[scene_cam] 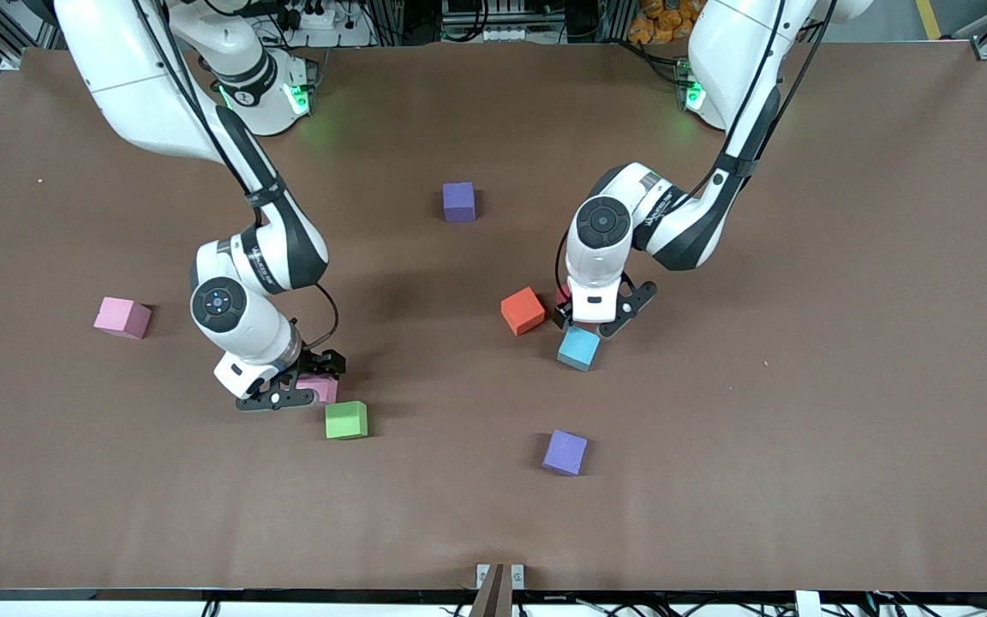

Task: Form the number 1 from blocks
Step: 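Close the right gripper on pink while the left gripper grips red, then place the pink block beside the purple block with the right gripper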

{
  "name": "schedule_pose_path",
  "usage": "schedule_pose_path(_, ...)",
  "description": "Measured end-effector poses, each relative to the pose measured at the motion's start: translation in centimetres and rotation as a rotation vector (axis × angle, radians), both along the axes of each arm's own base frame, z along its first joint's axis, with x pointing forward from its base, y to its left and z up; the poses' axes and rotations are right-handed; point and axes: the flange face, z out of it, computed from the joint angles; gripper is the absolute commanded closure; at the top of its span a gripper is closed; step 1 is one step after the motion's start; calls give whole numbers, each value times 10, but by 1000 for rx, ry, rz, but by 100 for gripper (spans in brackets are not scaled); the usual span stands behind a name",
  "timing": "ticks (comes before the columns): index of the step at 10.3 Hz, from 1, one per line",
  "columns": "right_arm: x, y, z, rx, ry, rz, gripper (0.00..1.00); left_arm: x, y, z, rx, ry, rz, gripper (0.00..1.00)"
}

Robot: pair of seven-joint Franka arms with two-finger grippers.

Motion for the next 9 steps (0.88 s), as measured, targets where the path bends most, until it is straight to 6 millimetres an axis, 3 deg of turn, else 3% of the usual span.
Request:
schedule_pose_path(1,2,-4,-4,-2,-8,-4,57,0,0,0,0,0,-1,0)
schedule_pose_path(2,2,-5,-7,-1,-14,-6,100,0,-1,0,0,0,-1,0)
schedule_pose_path(5,3,12,-3,8,-30,-11,100,-1,-1,0,0,0,-2,0)
schedule_pose_path(7,-5,35,20,1,4,-49,100,-1,-1,0,-1,0,-2,0)
schedule_pose_path(9,-28,76,48,-12,51,-106,100,-1,-1,0,-1,-1,-2,0)
